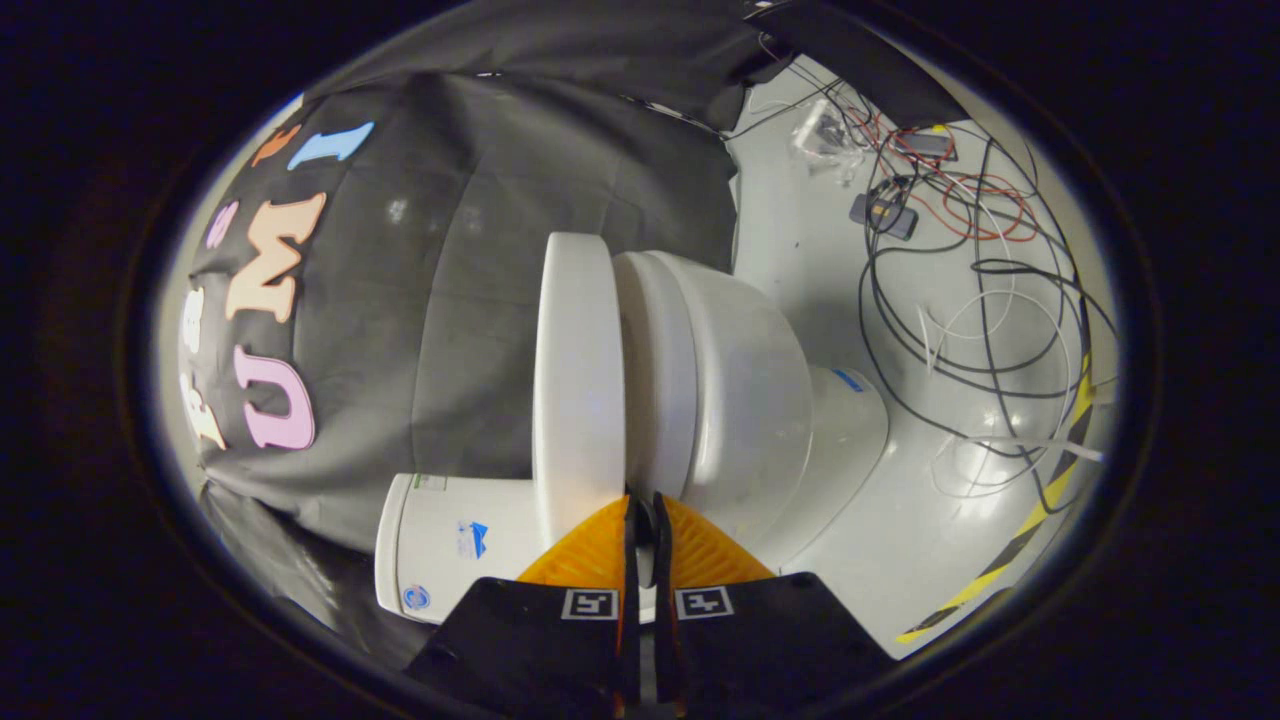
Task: Open the toilet lid.
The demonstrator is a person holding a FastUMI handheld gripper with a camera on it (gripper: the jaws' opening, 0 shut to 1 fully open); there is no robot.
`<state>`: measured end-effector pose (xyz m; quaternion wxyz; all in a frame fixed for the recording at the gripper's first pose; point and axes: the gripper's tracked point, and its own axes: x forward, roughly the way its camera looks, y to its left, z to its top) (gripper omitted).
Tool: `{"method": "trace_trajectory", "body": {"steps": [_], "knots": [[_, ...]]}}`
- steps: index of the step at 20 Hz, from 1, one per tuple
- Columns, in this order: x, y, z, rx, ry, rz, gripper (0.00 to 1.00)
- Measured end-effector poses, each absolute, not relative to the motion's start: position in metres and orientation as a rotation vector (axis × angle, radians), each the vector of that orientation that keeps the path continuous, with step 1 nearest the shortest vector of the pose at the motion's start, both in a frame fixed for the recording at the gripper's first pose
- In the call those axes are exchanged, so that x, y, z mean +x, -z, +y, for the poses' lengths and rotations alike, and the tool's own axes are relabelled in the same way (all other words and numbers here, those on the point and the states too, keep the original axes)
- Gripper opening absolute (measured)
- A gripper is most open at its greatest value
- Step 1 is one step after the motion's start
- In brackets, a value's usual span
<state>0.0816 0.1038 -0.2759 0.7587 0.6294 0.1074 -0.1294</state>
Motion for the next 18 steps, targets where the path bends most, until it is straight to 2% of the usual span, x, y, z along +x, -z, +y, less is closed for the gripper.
{"method": "trace_trajectory", "body": {"steps": [6, 9, 18], "knots": [[0.082, 0.241, 0.105, 1.250, 0.305, 0.205, 0.05], [0.084, 0.226, 0.106, 1.276, 0.387, 0.212, 0.03], [0.083, 0.158, 0.128, 1.123, 0.378, 0.184, 0.01]]}}
